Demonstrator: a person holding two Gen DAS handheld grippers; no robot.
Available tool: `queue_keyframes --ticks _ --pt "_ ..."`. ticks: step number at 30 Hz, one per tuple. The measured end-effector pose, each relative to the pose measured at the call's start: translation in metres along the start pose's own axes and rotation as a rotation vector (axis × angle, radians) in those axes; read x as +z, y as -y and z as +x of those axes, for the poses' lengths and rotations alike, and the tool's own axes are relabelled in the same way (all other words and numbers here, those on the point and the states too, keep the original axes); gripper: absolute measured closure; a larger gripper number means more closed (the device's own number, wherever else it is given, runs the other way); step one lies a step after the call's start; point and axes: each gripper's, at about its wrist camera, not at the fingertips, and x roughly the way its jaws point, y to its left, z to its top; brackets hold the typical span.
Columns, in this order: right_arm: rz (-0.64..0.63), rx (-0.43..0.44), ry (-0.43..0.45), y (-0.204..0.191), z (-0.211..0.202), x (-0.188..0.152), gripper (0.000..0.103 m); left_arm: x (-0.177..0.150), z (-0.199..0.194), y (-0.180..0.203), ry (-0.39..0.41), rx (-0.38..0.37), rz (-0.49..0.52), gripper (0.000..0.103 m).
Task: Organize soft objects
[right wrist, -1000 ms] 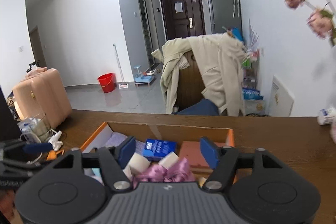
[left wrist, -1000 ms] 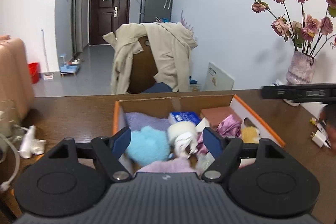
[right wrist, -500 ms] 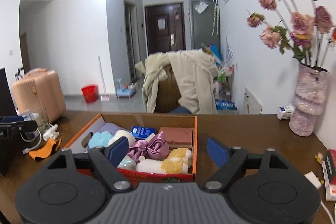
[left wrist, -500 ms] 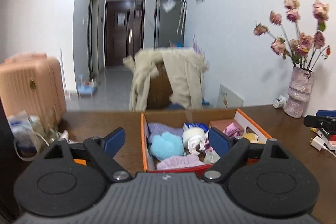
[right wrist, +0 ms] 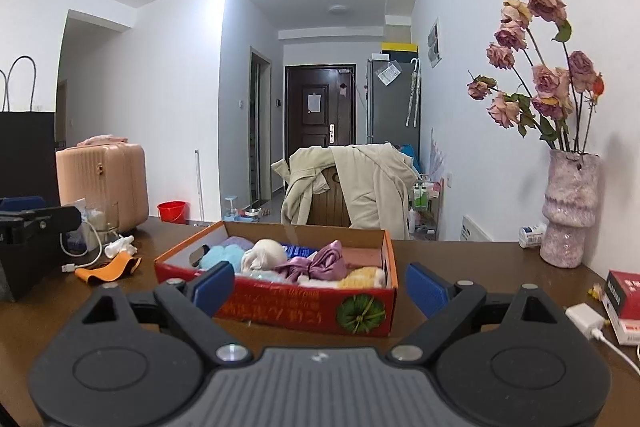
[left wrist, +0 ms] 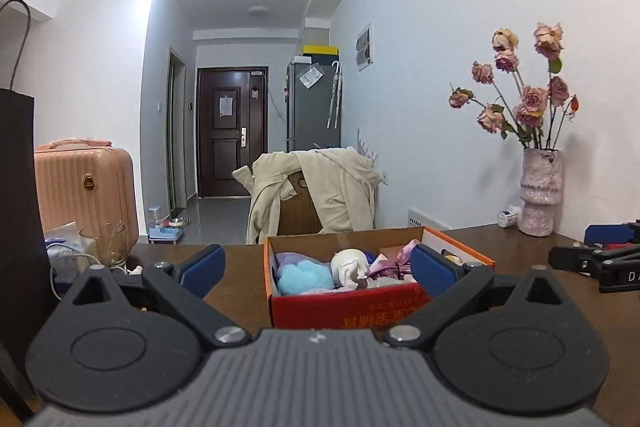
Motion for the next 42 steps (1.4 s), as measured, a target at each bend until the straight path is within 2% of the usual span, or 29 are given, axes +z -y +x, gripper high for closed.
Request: queue_keyframes --ticks 8,13,16,18,21,23,25,27,30,42 --pt "-0.008 0.006 -0.012 -0.014 -0.025 -0.016 0.01 -0.011 -0.022 0.003 -0.011 0.043 -0.059 0.0" --pt "-0.013 0.021 -0.015 -0.026 -0.067 -0.044 0.01 -0.035 -0.074 0.018 -0.003 0.069 -0.033 0.0" --pt "0.004 0.036 -0.026 -0.035 -0.094 -0.061 0.01 -0.053 -0.11 0.025 0.016 0.068 -0.05 0.0" --pt "-0.007 0.029 -0.028 -0.043 -0.113 -0.073 0.009 -0.068 -0.134 0.027 0.027 0.061 -0.067 0.0" --pt "-0.023 0.005 -0.003 -0.054 -0.139 -0.087 0.003 -0.087 -0.161 0.031 0.017 0.083 -0.071 0.0" --pt "0.001 -0.008 0.014 -0.059 -0.155 -0.101 0.002 -0.098 -0.177 0.035 0.006 0.104 -0.06 0.0" --pt "0.025 -0.015 0.013 -0.064 -0.17 -0.118 0.001 -0.105 -0.189 0.039 0.009 0.089 -0.02 0.0" --pt "0.032 -0.008 -0.008 -0.07 -0.179 -0.132 0.001 -0.109 -0.197 0.044 0.019 0.096 0.014 0.0" --pt "0.028 0.027 -0.021 -0.072 -0.183 -0.136 0.001 -0.111 -0.201 0.046 0.031 0.081 0.008 0.0" --pt "0.058 -0.014 0.017 -0.068 -0.182 -0.128 0.0 -0.111 -0.194 0.044 0.005 0.082 -0.015 0.0"
